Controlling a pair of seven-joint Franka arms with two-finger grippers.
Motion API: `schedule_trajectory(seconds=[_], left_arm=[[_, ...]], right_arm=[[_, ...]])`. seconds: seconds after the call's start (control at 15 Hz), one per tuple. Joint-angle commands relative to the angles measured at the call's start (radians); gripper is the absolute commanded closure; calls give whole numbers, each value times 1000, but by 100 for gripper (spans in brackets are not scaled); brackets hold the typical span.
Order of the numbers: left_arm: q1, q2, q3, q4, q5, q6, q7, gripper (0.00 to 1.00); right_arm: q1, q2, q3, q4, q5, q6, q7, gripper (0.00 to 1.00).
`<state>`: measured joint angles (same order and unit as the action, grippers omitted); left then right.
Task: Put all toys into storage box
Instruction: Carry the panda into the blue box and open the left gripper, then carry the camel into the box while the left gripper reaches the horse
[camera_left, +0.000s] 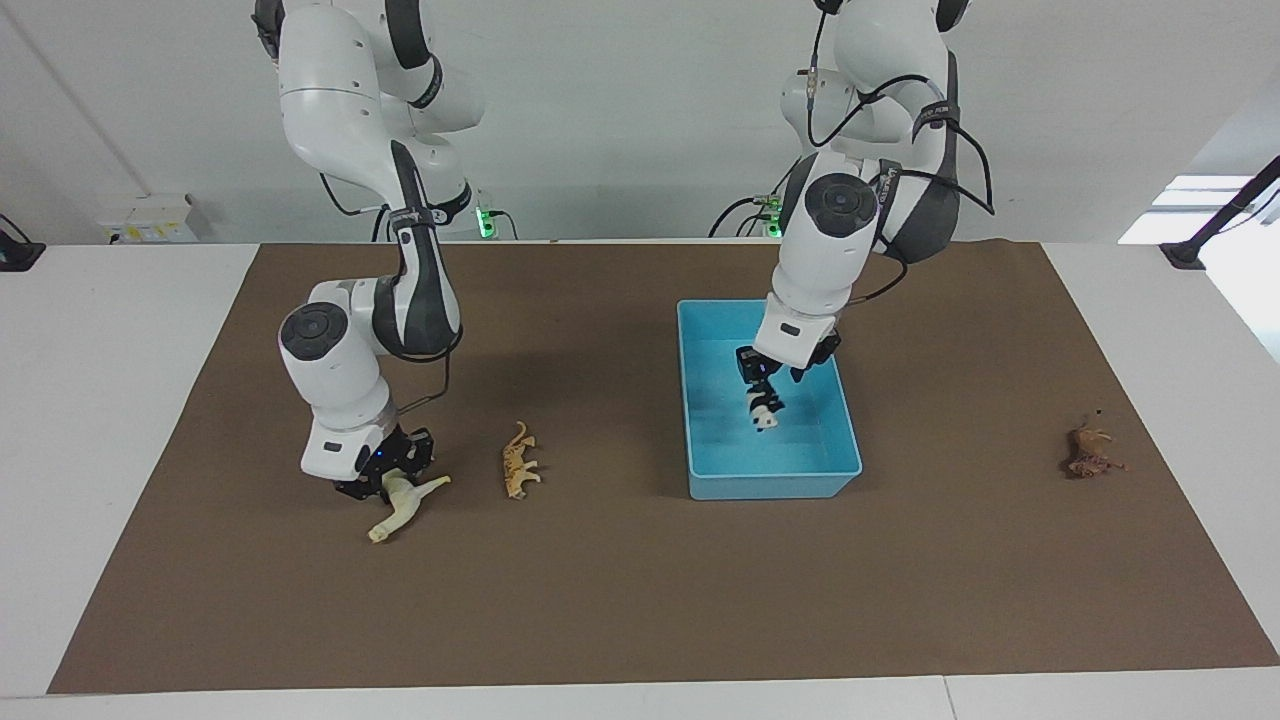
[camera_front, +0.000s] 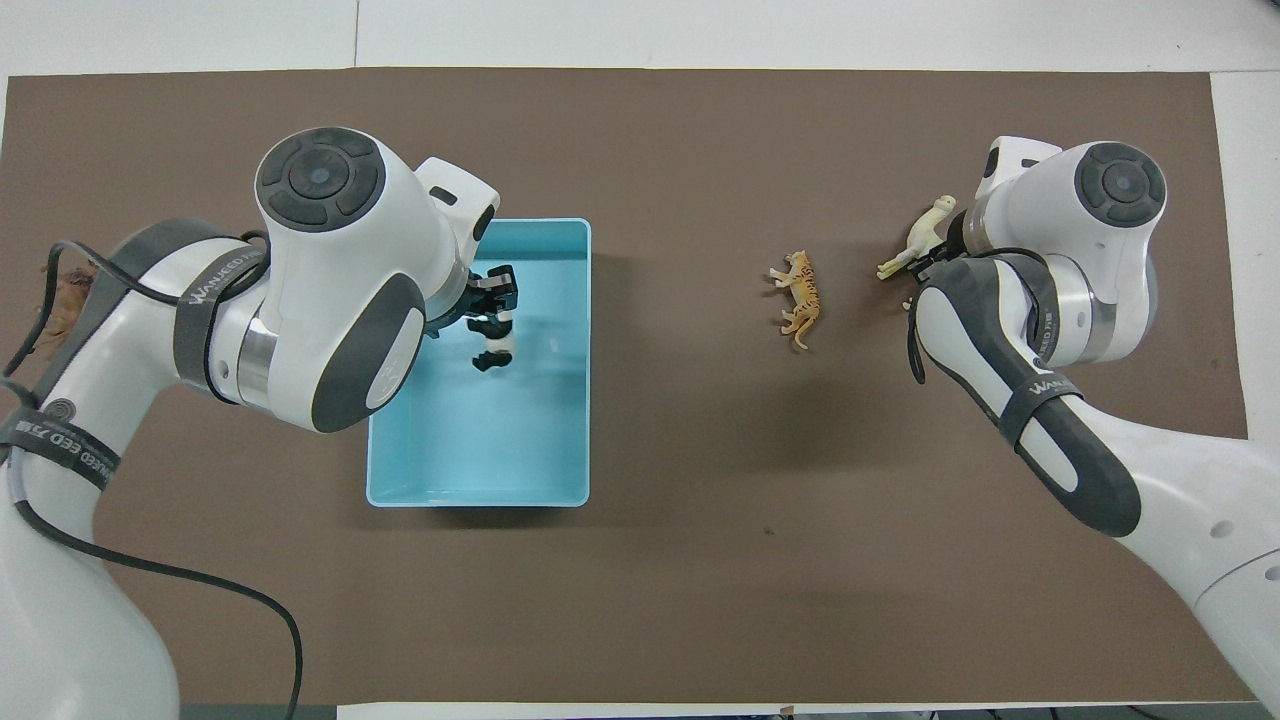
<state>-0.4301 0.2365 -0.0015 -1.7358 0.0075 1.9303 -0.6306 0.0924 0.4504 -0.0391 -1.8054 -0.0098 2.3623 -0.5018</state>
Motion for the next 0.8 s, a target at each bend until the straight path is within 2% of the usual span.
schedule_trajectory(seconds=[0.0,0.13,0.27,0.4,0.53,0.73], left_arm=[[49,-51,18,-16,9,7,23,0],[158,-48,18,7,12,10,169,0],[316,-43,18,-2,12,62,491,0],[465,-33,18,-19,12,151,775,0],[580,16,18,-21,12,255,993,0],[698,98,17,-16,11,375,1208,0]], right_arm=[[4,-15,2,124,7,-151,9,100],[35,-48,2,233,7,-312,102,100],[128,-59,2,387,2,-523,294,100],[237,-39,2,545,-9,-671,522,100],[372,-6,2,638,-1,-686,716,100],[551,-1,2,646,14,-621,955,100]])
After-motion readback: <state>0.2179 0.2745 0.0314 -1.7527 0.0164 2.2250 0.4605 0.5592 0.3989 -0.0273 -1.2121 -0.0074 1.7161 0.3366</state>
